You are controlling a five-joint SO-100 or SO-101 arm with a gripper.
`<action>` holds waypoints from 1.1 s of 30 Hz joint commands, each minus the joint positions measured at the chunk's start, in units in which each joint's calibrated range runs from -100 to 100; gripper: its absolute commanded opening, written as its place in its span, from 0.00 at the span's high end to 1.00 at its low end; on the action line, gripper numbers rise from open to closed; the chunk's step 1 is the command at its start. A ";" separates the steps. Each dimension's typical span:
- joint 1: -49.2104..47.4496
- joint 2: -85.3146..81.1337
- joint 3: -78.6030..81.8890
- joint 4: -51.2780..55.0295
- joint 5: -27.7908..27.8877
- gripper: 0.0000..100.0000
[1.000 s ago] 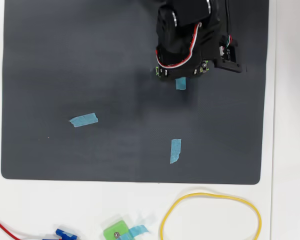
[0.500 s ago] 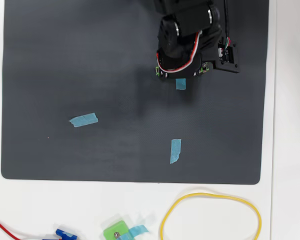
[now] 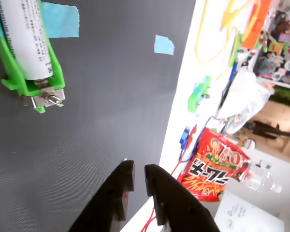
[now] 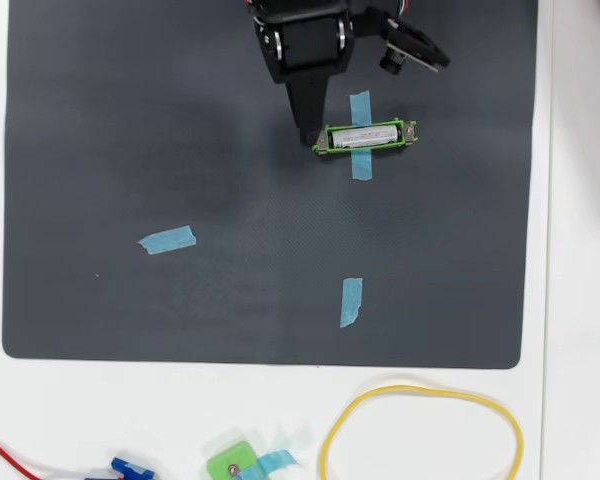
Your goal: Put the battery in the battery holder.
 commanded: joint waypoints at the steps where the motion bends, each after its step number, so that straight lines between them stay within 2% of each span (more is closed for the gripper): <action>1: 3.63 -8.83 6.95 -0.88 0.23 1.00; 9: 3.74 -8.32 8.71 -0.53 -0.30 1.00; 11: 3.74 -8.32 8.71 5.24 -0.30 1.00; 33: 3.11 -8.32 8.71 5.33 -0.09 1.00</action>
